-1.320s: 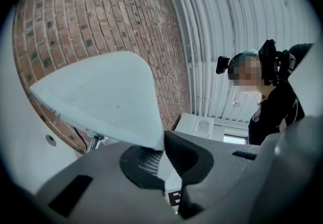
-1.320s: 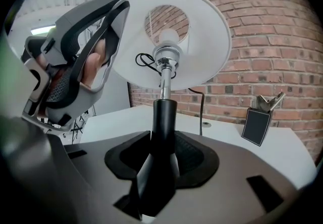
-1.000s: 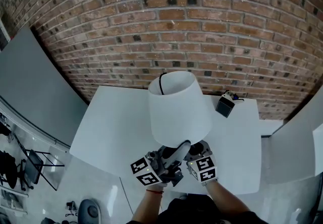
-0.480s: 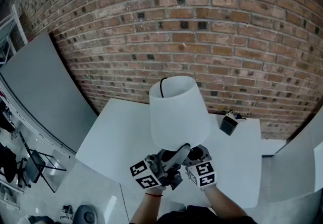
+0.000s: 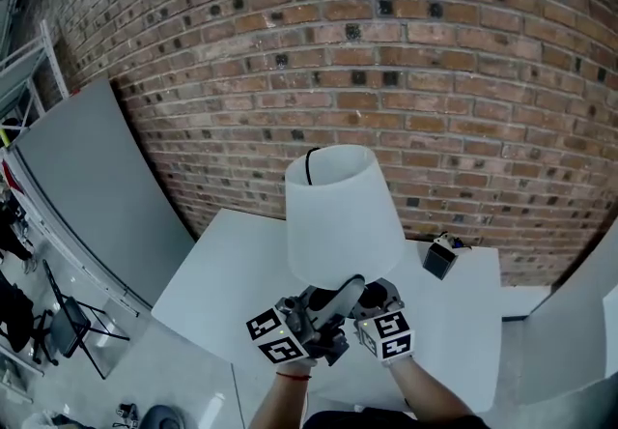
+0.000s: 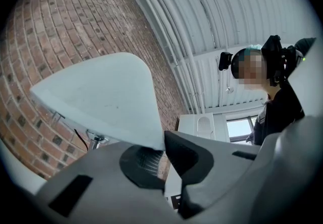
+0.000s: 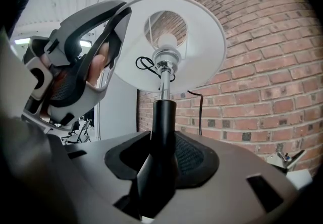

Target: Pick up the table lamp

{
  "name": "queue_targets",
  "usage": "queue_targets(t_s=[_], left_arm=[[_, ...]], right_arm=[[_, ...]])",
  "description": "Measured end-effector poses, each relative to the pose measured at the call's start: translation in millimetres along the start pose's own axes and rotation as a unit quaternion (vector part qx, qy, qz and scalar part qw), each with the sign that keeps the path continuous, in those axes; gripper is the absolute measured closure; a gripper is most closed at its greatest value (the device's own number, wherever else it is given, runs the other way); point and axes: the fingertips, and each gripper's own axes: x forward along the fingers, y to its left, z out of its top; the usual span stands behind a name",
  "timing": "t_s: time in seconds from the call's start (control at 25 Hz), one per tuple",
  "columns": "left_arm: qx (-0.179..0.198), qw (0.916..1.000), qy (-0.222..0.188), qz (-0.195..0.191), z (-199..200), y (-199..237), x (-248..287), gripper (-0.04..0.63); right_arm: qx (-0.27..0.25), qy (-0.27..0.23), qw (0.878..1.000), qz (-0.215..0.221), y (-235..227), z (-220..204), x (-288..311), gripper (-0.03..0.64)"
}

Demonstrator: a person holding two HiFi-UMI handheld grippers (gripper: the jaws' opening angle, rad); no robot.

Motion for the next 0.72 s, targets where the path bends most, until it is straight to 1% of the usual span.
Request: queue_targets(t_s=[0.72], left_arm=[[0.059, 0.9982, 0.0, -0.003, 42, -27, 25, 0.578]], right_arm=[[-0.017, -0.054, 0.998, 0.016, 6, 64, -1, 0.469]])
